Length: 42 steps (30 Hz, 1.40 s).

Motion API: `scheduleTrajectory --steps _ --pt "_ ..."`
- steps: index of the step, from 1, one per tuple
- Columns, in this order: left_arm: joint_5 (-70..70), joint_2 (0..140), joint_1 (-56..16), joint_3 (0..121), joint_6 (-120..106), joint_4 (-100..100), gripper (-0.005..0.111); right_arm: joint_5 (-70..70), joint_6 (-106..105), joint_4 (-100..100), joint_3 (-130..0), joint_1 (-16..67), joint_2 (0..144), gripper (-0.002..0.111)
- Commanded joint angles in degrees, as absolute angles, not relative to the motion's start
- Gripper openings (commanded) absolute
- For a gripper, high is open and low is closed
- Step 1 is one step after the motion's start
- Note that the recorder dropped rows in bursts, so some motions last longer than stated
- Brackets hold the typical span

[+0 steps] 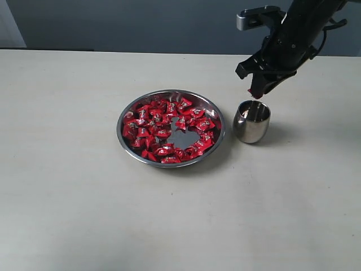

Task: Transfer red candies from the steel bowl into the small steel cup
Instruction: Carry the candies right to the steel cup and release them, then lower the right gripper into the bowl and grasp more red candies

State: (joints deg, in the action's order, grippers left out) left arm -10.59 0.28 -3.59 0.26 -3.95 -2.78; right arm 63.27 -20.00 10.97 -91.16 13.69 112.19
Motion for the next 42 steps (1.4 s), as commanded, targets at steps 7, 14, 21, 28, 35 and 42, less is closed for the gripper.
scheduleTrajectory --steps 7,14,21,28,35,42 --pt "-10.4 0.0 -3.6 0.0 -3.8 -2.7 0.002 64.0 -21.0 9.8 -91.1 13.4 111.6 0.021" --pt "-10.4 0.0 -3.6 0.0 -3.8 -2.7 0.002 63.5 -20.9 8.7 -91.1 13.4 111.6 0.037" --pt "-10.3 0.0 -3.6 0.0 -3.8 -2.7 0.002 62.1 -21.4 16.3 -91.1 13.9 111.6 0.037" --pt "-10.3 0.0 -3.6 0.0 -3.8 -2.7 0.002 56.4 -27.5 22.3 -91.1 22.3 113.2 0.037" --pt "-10.3 0.0 -3.6 0.0 -3.8 -2.7 0.002 54.8 -27.5 21.3 -91.1 28.5 119.1 0.037" --pt "-10.3 0.0 -3.6 0.0 -3.8 -2.7 0.002 53.7 -27.5 23.3 -91.1 30.1 123.0 0.037"
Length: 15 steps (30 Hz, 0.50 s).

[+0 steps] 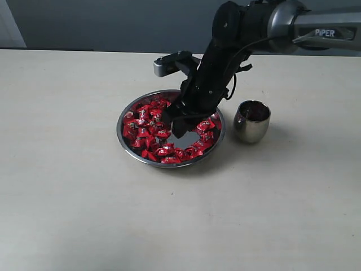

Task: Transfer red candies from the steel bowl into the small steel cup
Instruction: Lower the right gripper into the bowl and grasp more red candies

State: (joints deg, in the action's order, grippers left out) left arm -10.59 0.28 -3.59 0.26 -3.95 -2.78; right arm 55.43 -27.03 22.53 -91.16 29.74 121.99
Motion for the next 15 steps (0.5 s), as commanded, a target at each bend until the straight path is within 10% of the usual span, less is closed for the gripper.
scheduleTrajectory --steps 1,15 --pt "-10.3 0.0 -3.6 0.0 -3.8 -2.7 0.002 51.9 -27.5 22.9 -91.1 30.3 123.3 0.037" --pt "-10.4 0.0 -3.6 0.0 -3.8 -2.7 0.002 35.0 -22.3 10.8 -91.3 30.3 127.0 0.053"
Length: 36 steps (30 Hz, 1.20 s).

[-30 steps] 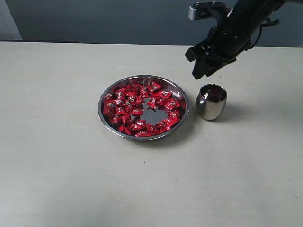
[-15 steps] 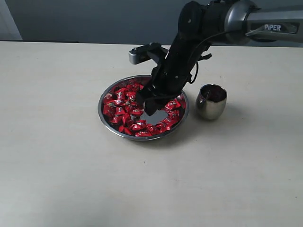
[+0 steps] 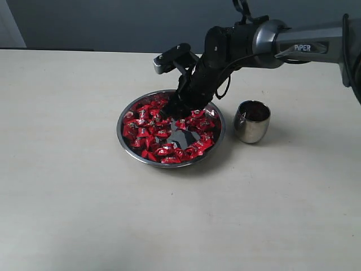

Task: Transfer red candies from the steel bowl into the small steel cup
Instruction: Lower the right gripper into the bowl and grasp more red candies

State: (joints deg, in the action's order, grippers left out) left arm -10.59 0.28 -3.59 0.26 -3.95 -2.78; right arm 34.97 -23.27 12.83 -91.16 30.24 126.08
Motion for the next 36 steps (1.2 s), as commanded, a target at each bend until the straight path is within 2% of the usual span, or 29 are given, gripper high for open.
scheduleTrajectory --steps 1,15,17,22,26,36 --pt "-10.4 0.0 -3.6 0.0 -3.8 -2.7 0.002 34.1 -22.1 10.8 -91.3 30.3 127.6 0.052" --pt "-10.4 0.0 -3.6 0.0 -3.8 -2.7 0.002 32.3 -21.9 10.9 -91.3 30.3 129.9 0.050" --pt "-10.4 0.0 -3.6 0.0 -3.8 -2.7 0.002 32.3 -21.9 10.9 -91.3 30.3 129.9 0.044" --pt "-10.4 0.0 -3.6 0.0 -3.8 -2.7 0.002 32.4 -21.9 10.9 -91.3 30.3 129.9 0.017" --pt "-10.4 0.0 -3.6 0.0 -3.8 -2.7 0.002 33.1 -21.9 10.9 -91.3 30.3 129.4 -0.001" --pt "-10.4 0.0 -3.6 0.0 -3.8 -2.7 0.002 39.6 -21.9 10.8 -91.2 30.0 119.3 -0.001"
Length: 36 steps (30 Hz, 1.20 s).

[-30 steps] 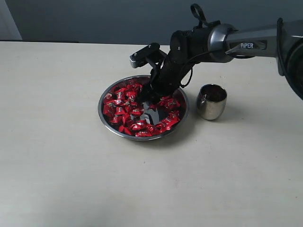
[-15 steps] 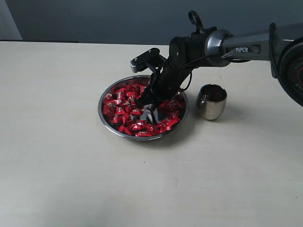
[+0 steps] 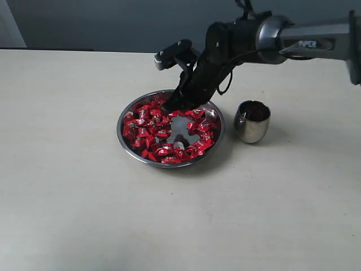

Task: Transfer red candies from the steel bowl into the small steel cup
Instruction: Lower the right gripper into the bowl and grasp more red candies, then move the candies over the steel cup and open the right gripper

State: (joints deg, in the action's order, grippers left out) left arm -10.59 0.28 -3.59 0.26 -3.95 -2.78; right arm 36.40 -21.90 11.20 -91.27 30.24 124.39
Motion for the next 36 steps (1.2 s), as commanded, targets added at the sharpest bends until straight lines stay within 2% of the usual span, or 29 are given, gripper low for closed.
scheduleTrajectory --steps 1,17,29,31,36 --pt "-10.4 0.0 -3.6 0.0 -3.8 -2.7 0.002 40.1 -21.9 10.7 -91.1 29.7 118.0 -0.001" --pt "-10.2 0.0 -3.6 0.0 -3.8 -2.7 0.002 61.7 -15.6 8.3 -91.1 16.0 111.1 -0.001" --pt "-10.2 0.0 -3.6 0.0 -3.8 -2.7 0.002 64.9 -15.5 5.2 -91.1 15.4 114.3 0.000" --pt "-10.2 0.0 -3.6 0.0 -3.8 -2.7 0.002 64.8 -15.5 5.2 -91.1 15.4 114.9 0.008" --pt "-10.2 0.0 -3.6 0.0 -3.8 -2.7 0.002 63.8 -15.5 4.5 -91.1 15.4 115.4 0.044"
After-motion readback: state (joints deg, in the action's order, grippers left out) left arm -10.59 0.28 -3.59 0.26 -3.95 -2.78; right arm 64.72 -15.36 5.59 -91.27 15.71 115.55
